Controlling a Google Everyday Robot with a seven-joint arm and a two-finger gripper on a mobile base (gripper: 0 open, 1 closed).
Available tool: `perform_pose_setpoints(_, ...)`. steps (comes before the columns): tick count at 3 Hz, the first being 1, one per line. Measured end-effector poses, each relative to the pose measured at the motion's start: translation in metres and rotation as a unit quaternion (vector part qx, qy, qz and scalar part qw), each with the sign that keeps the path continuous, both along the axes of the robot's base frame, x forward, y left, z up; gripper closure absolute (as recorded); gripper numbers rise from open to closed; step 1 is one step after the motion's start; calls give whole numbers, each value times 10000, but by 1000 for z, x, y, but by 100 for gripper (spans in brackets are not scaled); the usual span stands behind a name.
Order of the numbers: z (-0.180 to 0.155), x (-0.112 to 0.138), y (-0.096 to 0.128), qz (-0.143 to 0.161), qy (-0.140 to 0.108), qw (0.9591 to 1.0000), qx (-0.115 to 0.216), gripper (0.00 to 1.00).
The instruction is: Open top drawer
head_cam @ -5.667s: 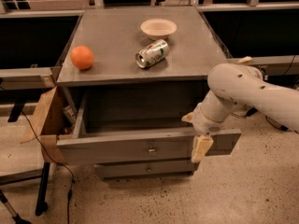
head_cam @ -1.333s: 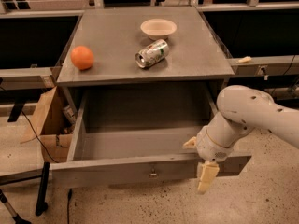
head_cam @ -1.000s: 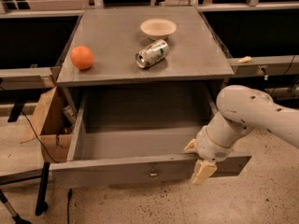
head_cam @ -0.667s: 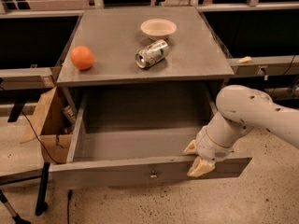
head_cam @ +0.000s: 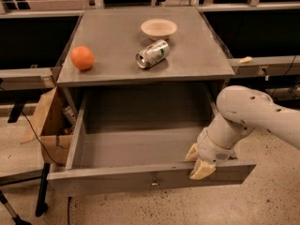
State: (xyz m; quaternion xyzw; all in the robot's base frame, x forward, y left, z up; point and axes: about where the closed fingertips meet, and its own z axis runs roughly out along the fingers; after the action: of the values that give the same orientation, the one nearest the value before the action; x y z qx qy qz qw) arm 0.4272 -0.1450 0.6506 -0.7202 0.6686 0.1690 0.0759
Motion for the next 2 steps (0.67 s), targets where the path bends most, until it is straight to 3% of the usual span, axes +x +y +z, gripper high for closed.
perform_pose_setpoints(1,0,0,0,0,1,10000,2,85)
perform_pose_setpoints(2,0,-1,-1,-1,-1,10000,11,62)
